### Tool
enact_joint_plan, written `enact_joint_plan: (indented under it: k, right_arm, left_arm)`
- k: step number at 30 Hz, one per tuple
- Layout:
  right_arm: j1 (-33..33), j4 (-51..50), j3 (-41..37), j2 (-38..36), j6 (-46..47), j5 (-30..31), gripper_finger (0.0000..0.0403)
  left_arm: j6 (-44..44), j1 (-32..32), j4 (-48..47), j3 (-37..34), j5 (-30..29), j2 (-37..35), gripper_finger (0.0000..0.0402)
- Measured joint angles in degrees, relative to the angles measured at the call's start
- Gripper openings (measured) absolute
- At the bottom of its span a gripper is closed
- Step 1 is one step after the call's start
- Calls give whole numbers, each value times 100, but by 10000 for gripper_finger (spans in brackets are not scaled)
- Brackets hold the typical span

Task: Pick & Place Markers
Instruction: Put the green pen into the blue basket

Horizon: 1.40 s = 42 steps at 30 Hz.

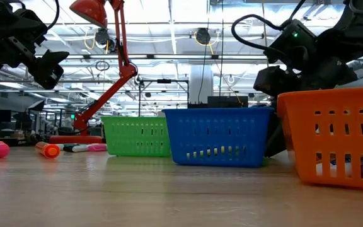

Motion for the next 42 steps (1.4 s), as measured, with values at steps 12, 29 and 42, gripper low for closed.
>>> enact_joint_plan:
  k: [12, 29, 42]
  right_arm:
    - [306, -492, 17, -66, 803, -189, 120]
    - [384, -705, 330, -668, 631, -259, 11]
    - [284, -2645, 1602, 197, 228, -682, 1]
  left_arm:
    - [-4, 0, -1, 0, 0, 1, 274]
    - [-2, 0, -2, 0, 0, -1, 274]
    - [0, 0, 0, 0, 2, -1, 274]
